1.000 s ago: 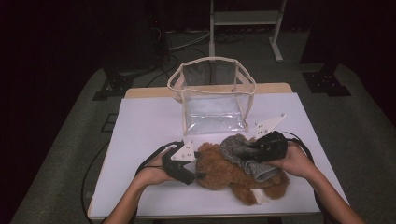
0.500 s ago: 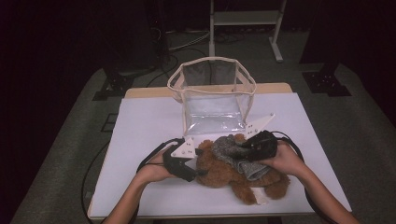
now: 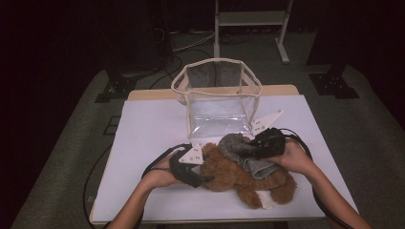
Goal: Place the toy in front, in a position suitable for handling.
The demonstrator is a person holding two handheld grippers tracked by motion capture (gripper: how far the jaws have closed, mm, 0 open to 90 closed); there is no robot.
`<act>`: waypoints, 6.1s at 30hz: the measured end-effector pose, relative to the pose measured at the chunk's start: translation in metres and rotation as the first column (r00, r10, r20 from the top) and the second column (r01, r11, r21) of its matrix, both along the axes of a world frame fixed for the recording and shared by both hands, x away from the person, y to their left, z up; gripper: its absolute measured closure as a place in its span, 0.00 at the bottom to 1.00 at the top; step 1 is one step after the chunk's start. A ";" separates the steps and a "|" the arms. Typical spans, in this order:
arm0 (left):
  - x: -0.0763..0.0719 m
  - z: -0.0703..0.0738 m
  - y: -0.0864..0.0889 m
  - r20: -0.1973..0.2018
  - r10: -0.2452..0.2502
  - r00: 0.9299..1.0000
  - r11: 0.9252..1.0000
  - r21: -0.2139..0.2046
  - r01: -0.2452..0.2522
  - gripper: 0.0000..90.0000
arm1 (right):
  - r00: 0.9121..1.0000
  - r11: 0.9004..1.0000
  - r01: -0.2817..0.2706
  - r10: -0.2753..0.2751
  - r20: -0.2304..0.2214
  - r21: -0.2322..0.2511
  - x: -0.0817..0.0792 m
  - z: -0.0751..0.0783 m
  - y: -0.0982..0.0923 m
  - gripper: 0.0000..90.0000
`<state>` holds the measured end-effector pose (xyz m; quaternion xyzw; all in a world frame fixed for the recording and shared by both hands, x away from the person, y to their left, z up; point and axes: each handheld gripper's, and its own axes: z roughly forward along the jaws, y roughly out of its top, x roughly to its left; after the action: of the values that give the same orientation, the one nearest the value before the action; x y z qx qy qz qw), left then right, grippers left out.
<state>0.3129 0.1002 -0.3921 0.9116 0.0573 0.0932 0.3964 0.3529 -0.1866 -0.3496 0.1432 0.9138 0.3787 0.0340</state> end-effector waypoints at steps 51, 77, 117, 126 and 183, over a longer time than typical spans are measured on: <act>0.006 -0.024 -0.008 -0.098 0.052 0.994 0.998 -0.016 -0.054 0.34 | 0.999 0.999 -0.030 0.030 -0.017 -0.018 -0.001 -0.001 0.004 0.83; 0.004 -0.012 -0.007 -0.055 0.061 0.997 0.996 -0.059 -0.065 0.42 | 0.999 1.000 0.016 -0.016 -0.035 -0.006 -0.007 -0.001 -0.022 0.83; 0.009 -0.025 -0.007 -0.081 0.095 0.992 0.980 -0.167 -0.108 0.40 | 0.998 0.998 0.018 -0.013 -0.067 0.063 -0.001 -0.015 -0.008 0.84; 0.002 0.057 0.020 0.102 0.116 0.988 0.982 -0.164 -0.098 0.43 | 1.000 0.964 0.008 -0.006 -0.008 0.266 -0.001 0.018 0.003 0.84; -0.009 0.088 -0.046 0.212 0.015 0.977 0.983 -0.182 0.024 0.24 | 0.998 0.996 -0.058 0.057 0.029 0.071 0.004 0.102 -0.010 0.85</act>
<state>0.3039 0.0540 -0.3045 0.8559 0.0209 0.1837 0.4829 0.3568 -0.1966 -0.2478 0.1128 0.9027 0.4141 0.0303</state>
